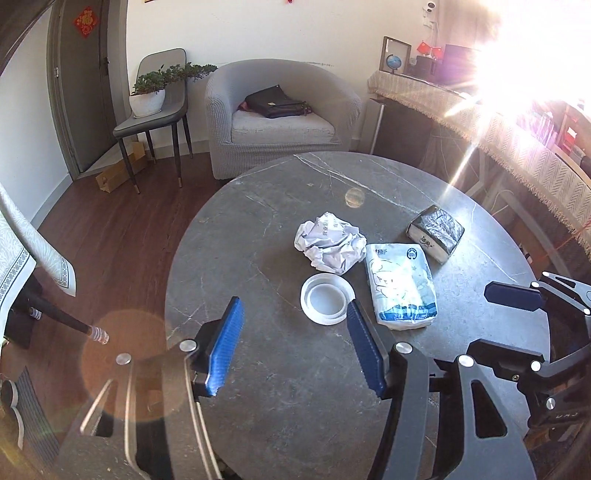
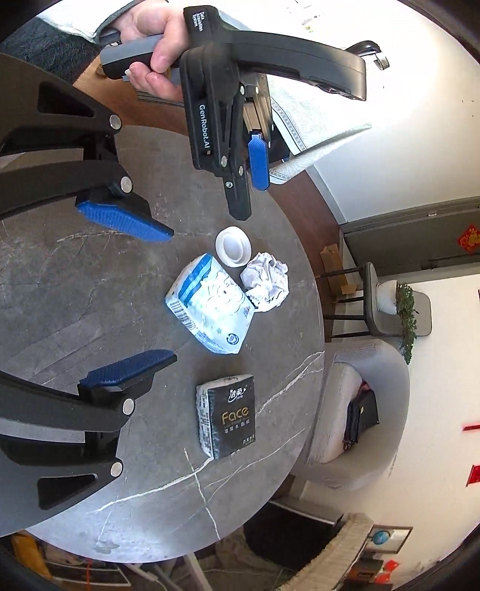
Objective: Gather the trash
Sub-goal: 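Grasp the white plastic lid with the left tool while the right tool grasps the blue tissue pack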
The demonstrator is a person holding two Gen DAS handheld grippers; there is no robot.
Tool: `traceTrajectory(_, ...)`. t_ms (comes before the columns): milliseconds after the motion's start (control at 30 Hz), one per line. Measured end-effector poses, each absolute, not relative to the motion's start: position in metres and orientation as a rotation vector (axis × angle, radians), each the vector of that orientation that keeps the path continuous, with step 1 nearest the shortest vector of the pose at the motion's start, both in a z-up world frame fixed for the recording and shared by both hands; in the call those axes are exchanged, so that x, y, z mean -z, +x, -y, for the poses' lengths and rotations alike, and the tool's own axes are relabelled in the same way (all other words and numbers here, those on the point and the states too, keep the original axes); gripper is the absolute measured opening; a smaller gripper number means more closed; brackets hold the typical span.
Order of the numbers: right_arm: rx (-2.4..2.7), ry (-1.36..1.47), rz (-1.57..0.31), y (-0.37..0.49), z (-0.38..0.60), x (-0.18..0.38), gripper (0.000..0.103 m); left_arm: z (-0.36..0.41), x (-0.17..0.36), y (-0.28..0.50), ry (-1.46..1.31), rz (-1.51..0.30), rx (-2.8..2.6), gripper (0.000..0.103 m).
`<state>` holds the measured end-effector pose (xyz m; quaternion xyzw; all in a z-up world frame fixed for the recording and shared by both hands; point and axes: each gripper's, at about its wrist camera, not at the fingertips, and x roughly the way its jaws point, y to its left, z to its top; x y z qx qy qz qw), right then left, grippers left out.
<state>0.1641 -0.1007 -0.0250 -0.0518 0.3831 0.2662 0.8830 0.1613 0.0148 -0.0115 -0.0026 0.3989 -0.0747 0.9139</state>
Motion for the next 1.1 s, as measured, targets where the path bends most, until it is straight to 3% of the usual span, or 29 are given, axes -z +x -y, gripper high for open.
traceTrajectory(400,-0.525,-0.043,-0.817,0.174,0.125,0.03,0.067,0.006,0.036,0.185,0.036,-0.882,0.142,0.06)
traceTrajectory(600,-0.496,-0.028,-0.821,0.179,0.134,0.032,0.068,0.011,0.037,0.189,0.026,-0.883,0.154,0.043)
traceTrajectory(1100,-0.515,-0.033,-0.862,0.188,0.102,0.043,0.076,-0.006,0.02,0.18,-0.075,-0.848,0.141,0.042)
